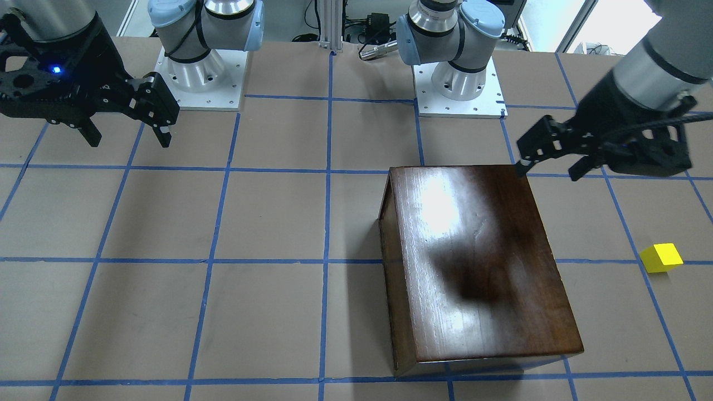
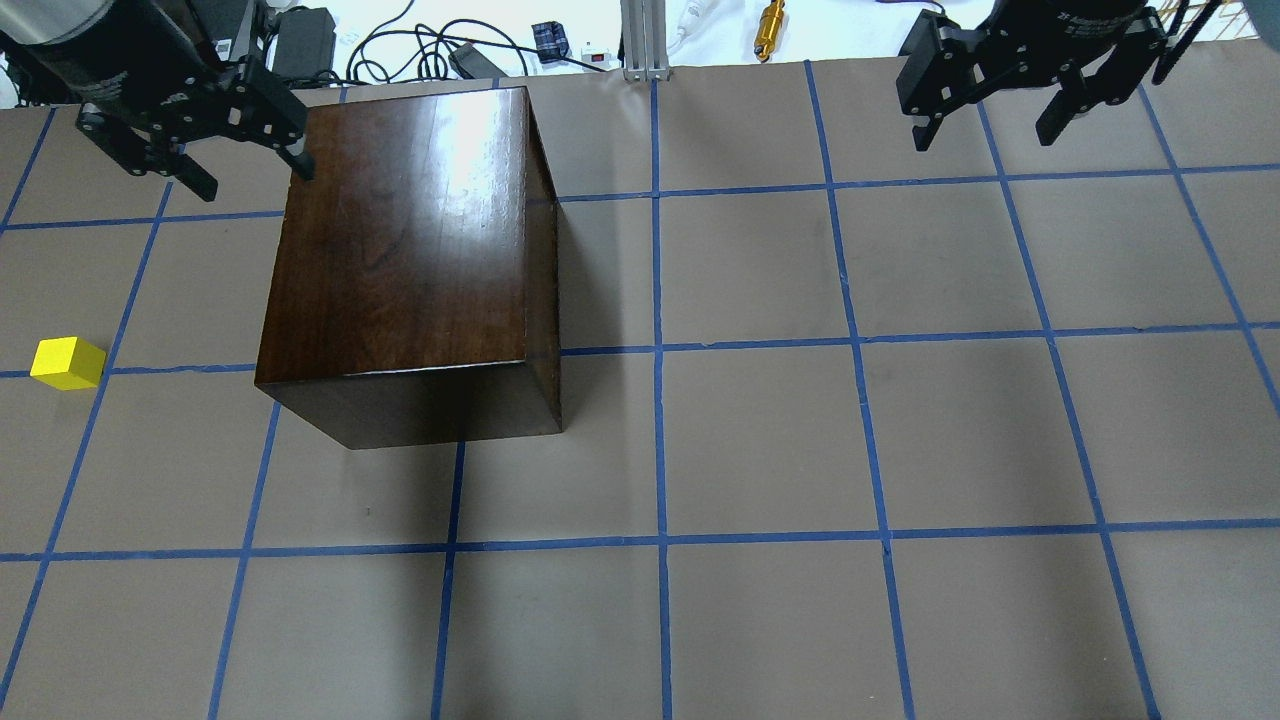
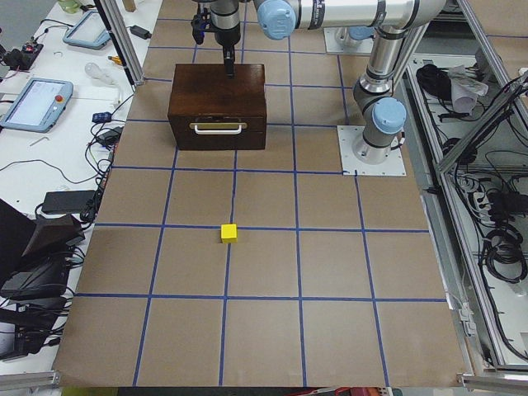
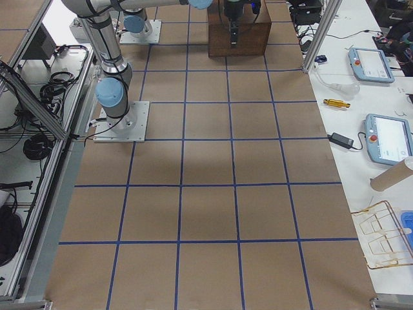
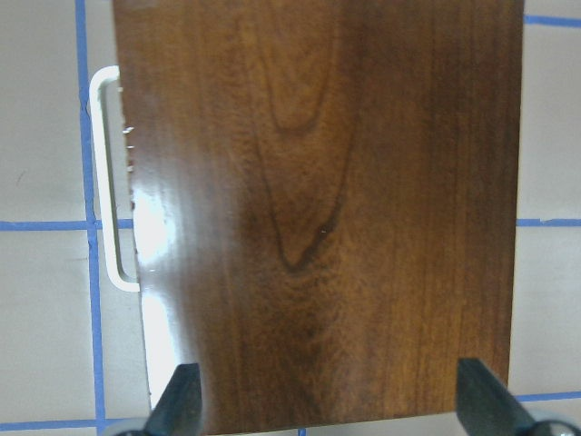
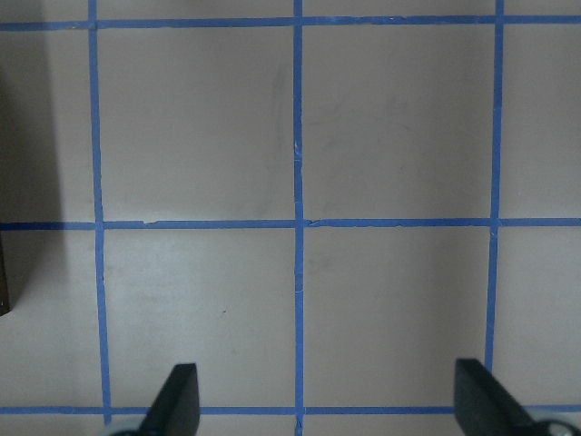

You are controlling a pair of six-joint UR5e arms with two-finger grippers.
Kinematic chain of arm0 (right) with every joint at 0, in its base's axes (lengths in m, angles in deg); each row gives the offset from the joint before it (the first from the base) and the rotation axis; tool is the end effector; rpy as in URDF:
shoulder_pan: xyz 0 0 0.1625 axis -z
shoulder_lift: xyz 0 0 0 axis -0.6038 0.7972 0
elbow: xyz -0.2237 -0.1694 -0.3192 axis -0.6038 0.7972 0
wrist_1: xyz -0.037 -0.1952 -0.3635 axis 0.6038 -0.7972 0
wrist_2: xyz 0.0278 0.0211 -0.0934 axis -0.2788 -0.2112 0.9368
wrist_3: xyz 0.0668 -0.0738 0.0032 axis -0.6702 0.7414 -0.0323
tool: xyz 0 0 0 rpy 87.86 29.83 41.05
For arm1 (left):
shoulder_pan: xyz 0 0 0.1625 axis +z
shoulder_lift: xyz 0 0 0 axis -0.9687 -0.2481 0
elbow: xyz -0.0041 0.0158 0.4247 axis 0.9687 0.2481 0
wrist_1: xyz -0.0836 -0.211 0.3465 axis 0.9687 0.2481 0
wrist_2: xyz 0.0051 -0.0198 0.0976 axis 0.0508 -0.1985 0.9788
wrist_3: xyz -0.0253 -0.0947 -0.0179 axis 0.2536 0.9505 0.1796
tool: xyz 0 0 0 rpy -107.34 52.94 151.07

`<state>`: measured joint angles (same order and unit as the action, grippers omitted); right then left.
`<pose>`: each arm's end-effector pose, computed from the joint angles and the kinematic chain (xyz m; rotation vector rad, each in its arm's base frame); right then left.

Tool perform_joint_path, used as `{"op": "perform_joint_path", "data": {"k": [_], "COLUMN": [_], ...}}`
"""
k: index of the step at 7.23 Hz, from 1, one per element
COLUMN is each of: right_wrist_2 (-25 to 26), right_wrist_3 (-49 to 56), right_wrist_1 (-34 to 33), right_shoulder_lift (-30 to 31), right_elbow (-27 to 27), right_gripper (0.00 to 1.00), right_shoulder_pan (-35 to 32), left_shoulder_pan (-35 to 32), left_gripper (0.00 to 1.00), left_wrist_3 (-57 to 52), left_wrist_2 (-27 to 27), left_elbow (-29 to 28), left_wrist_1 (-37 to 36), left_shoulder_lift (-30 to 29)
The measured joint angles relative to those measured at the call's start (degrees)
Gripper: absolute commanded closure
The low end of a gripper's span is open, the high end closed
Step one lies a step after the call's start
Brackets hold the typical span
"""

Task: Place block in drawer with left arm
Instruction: 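Move the left gripper from the cabinet top down toward the drawer handle, then align the left gripper on the white drawer handle and grasp it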

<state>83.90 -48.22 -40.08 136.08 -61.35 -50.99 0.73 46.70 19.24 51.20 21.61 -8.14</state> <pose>0.1176 -0.5199 0.5417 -0.0049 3.1280 -0.1190 -0.0066 -0.5513 0.5010 0.0533 -2.9678 -0.0090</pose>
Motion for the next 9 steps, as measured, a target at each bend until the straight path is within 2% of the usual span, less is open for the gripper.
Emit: {"op": "perform_joint_path", "data": {"k": [2,4,7,9], "right_wrist_2": [0.0,0.0,0.0,0.0], "right_wrist_3": [0.0,0.0,0.0,0.0], "right_wrist_1": [0.0,0.0,0.0,0.0], "right_shoulder_lift": [-0.03,-0.02,0.01,0.02], "right_elbow": [0.0,0.0,0.0,0.0], "right_gripper": [0.0,0.0,0.0,0.0], "right_shoulder_pan": [0.02,-0.01,-0.03,0.0], "left_shoulder_pan": [7.72,12.27,14.71,14.76], "left_gripper": [0.01,0.01,0.01,0.01], "left_wrist_3": [-8.72,-15.31,-18.67,-16.15], "left_wrist_2": [-3.86,-6.03,-5.82,-5.67], "left_elbow": [2.81,6.33,10.48,12.71], "left_wrist_1": [0.16,-2.89,-10.0,-13.34], "left_shoulder_lift": [-0.65,-2.7,-5.82,-7.44]}}
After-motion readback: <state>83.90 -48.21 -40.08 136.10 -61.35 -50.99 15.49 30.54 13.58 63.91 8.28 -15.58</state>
